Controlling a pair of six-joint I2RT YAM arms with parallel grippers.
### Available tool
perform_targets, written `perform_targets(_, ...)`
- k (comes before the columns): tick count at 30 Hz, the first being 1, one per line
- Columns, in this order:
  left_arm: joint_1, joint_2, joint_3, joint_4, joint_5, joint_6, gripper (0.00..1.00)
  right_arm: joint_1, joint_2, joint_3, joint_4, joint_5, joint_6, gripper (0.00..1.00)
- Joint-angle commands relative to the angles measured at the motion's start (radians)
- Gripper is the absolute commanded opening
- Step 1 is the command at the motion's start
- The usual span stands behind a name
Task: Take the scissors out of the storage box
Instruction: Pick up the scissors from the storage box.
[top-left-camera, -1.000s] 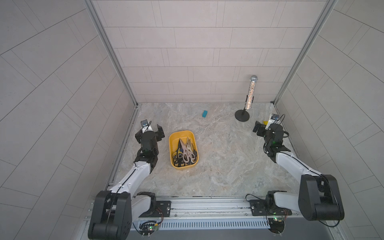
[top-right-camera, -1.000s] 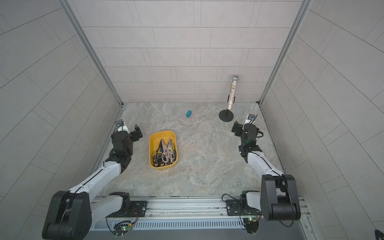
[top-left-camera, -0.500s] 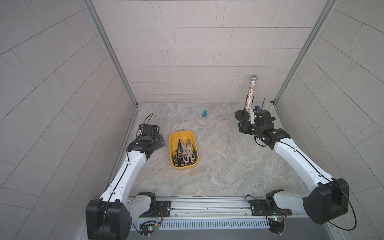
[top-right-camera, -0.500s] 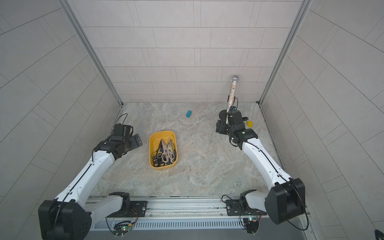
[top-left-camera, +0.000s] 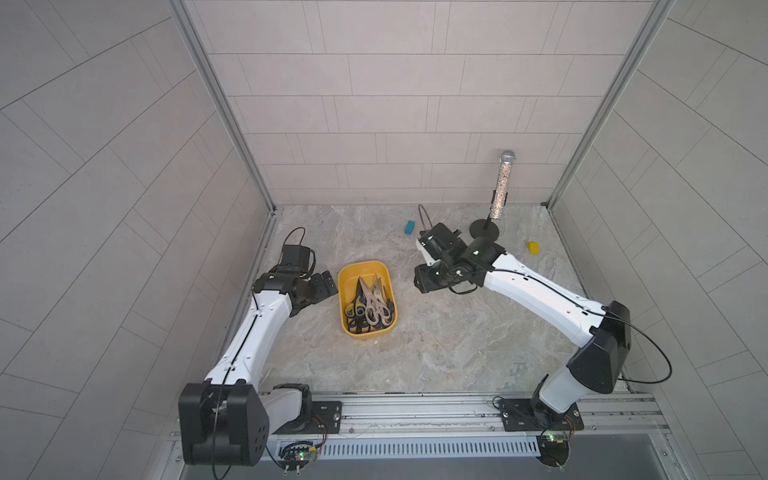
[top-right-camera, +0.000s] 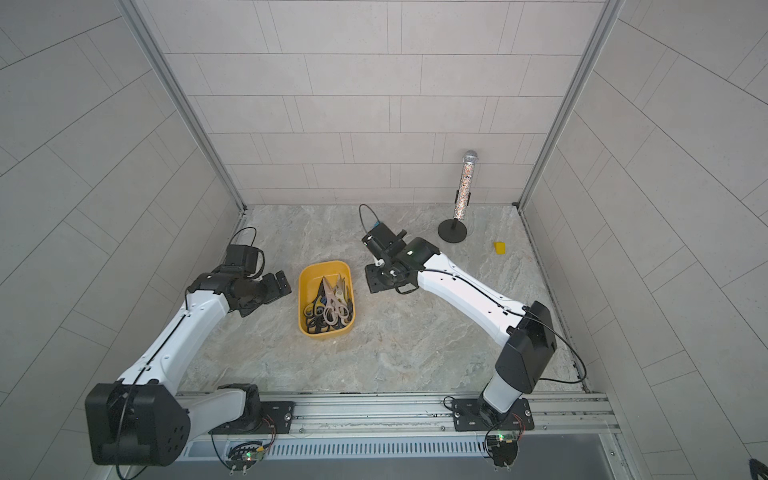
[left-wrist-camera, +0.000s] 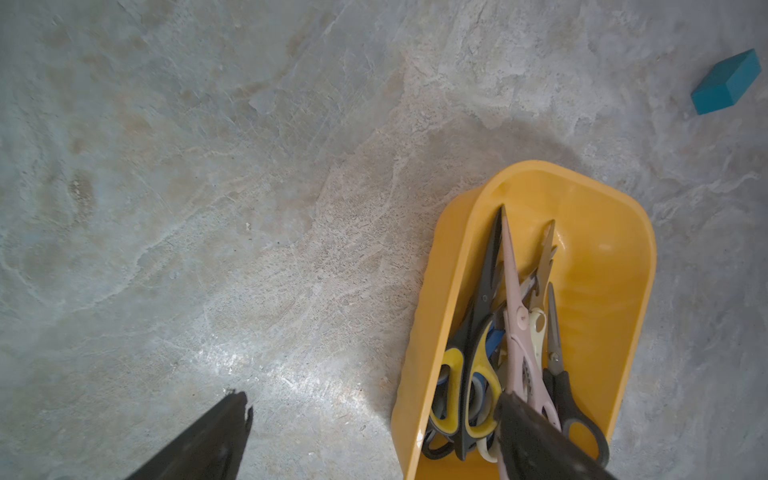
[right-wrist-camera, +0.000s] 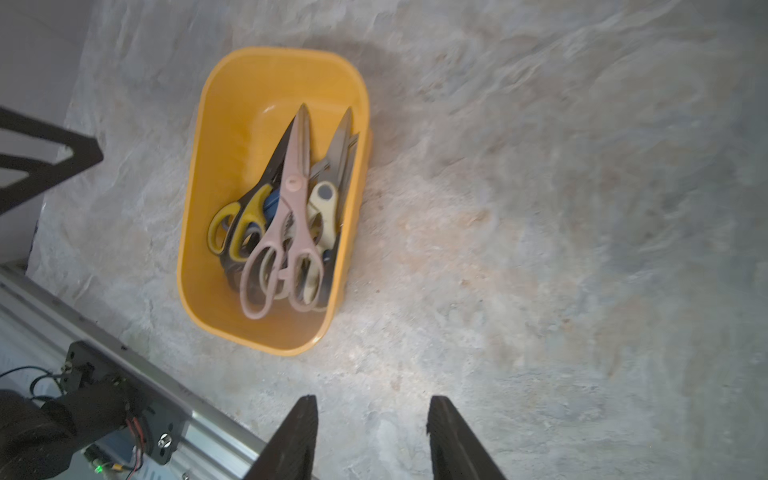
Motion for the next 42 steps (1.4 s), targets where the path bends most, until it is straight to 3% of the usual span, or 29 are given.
perform_targets(1,0.038,0.101,-0.008,-0.016,0.076,0.014,1.00,0.050,0.073,0.061,-0.038,-0.004,0.065,0.42)
perform_targets(5,0.107,0.154,-0.029,-0.001,0.199,0.013,1.00,0.102,0.190,0.170,-0.028,-0.023,0.067,0.38)
perform_targets(12,0.152,0.059,-0.182,0.103,0.143,-0.014,1.00,0.132,0.336,0.285,-0.010,-0.035,0.061,0.30)
perform_targets(22,0.159,0.011,-0.179,0.136,0.128,-0.026,1.00,0.159,0.477,0.352,0.024,-0.079,0.087,0.31)
perform_targets(42,0.159,-0.055,-0.210,0.125,0.134,-0.025,1.00,0.169,0.548,0.358,0.046,-0.029,0.122,0.28)
